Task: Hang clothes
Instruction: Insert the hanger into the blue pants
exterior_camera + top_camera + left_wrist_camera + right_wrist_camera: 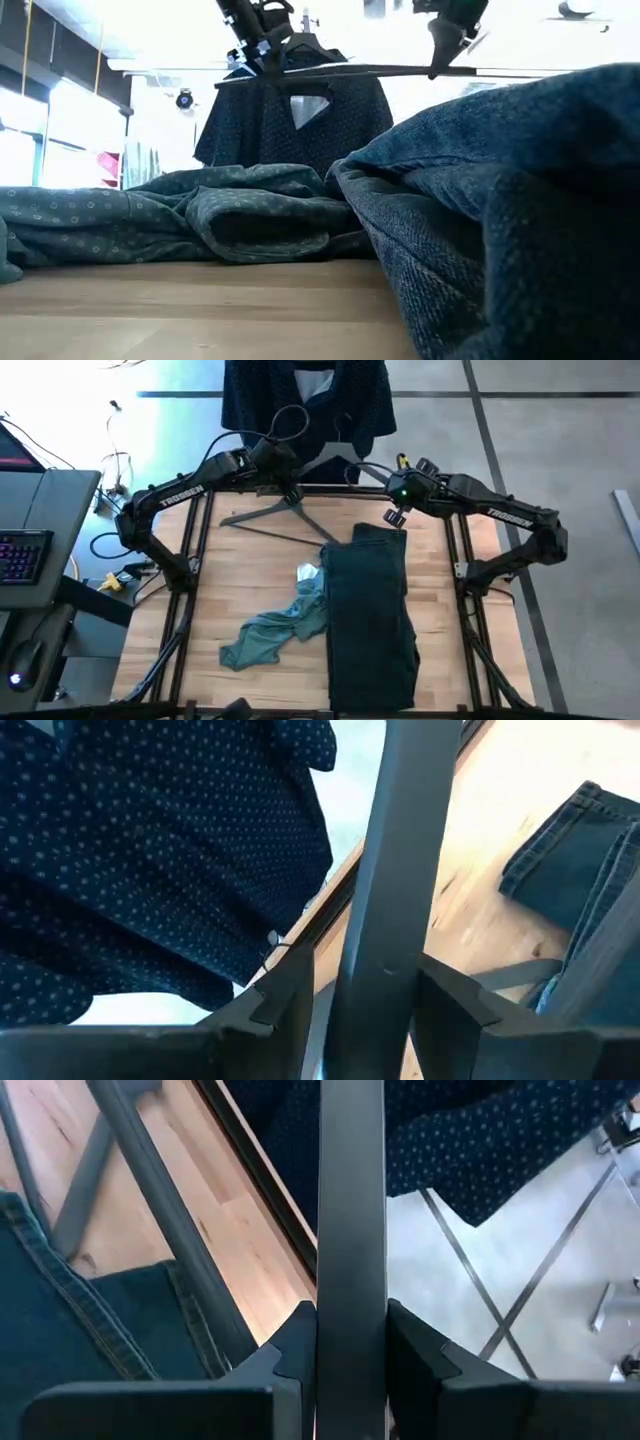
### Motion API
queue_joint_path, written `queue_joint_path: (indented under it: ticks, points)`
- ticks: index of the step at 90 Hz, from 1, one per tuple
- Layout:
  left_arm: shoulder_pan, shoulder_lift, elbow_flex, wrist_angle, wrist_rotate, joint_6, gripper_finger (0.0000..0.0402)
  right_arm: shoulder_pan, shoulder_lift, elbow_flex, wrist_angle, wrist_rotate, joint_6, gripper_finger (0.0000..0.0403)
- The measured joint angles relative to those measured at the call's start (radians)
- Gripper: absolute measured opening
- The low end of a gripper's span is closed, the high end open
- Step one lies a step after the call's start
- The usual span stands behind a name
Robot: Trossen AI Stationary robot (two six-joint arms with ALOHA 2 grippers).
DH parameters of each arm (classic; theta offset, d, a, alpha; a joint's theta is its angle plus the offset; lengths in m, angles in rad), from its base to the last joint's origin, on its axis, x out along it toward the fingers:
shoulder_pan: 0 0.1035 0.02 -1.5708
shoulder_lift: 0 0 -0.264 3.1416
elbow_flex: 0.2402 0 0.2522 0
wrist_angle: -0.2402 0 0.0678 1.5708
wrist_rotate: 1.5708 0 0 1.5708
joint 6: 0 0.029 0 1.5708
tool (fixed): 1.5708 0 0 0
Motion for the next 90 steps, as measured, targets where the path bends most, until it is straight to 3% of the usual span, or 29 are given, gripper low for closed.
queue_joint_path:
  ticks: [14, 35, 48, 61, 76, 90]
  points:
    - [-0.001, -0.004, 0.016, -0.014, 0.037, 0.004, 0.0135, 0.0, 0.0, 0.0, -0.009, 0.0, -0.006, 0.0057]
    - [-0.003, -0.021, 0.032, -0.034, 0.068, 0.101, 0.021, 0.0, -0.009, 0.001, -0.044, 0.018, -0.02, 0.0057]
    - [-0.009, -0.027, 0.034, -0.055, 0.002, 0.155, 0.0234, 0.0, -0.042, 0.001, -0.035, 0.061, 0.0, 0.0057]
    - [-0.008, -0.026, 0.034, -0.045, 0.029, 0.144, 0.0237, 0.0, -0.061, 0.001, -0.032, 0.062, 0.012, 0.0057]
    - [-0.009, -0.026, 0.034, -0.031, -0.05, 0.096, 0.0231, 0.006, -0.064, 0.001, -0.017, 0.081, 0.016, 0.0057]
    - [-0.009, -0.026, 0.034, -0.021, -0.053, 0.095, 0.0174, 0.018, -0.064, 0.001, -0.008, 0.095, 0.015, 0.0057]
